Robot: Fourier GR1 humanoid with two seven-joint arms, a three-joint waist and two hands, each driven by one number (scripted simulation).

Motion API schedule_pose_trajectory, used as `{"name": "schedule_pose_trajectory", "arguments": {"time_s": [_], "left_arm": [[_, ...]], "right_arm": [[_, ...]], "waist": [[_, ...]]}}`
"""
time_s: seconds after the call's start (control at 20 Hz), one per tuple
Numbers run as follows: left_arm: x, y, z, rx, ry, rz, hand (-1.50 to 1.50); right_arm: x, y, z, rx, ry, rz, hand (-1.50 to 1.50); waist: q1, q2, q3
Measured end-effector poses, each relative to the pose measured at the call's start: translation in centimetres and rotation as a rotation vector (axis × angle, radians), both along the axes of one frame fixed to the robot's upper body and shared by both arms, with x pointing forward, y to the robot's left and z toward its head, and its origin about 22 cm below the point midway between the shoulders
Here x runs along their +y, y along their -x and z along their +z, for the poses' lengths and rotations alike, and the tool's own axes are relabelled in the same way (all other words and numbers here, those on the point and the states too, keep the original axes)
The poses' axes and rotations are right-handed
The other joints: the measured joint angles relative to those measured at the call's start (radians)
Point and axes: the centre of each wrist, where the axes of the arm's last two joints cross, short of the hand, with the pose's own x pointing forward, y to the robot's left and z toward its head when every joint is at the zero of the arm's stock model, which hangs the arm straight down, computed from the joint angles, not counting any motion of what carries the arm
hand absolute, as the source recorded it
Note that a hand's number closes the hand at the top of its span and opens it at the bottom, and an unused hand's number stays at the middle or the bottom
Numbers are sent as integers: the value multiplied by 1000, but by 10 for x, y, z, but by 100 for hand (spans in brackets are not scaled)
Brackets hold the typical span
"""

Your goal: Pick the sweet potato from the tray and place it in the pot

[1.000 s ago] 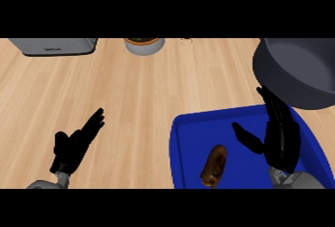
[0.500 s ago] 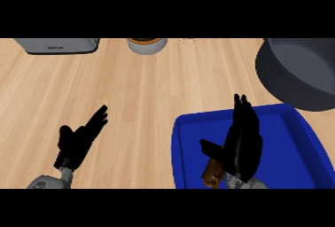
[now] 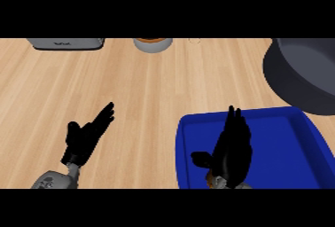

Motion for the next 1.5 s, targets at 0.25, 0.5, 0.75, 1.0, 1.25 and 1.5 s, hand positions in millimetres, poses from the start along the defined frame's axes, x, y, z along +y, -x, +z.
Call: {"name": "schedule_pose_trajectory", "arguments": {"time_s": [0.25,0.5,0.75,1.0,1.25,1.5], "left_arm": [[-1,-2,3,-3,2,1,0],[2,1,2,6,-2,4,0],[7,1,-1,7,2,10,0],[10,-3,2,1,1,7,0],[4,-3,3,4,4,5,0],[-1,1,1,-2,5,3,0]], "right_arm": [[-5,10,-12,119,-12,-19,-150],[-11,24,-11,114,20,-41,-150],[-14,45,-4,87,29,-43,-150],[-23,60,3,68,-45,-35,-150],[-28,70,-4,23,-132,-26,-150],[-35,69,-18,-27,-227,-61,-150]], "waist": [[-1,0,1],[-5,-1,1],[-7,-1,1],[-6,0,2],[-5,0,3],[-3,1,3]]}}
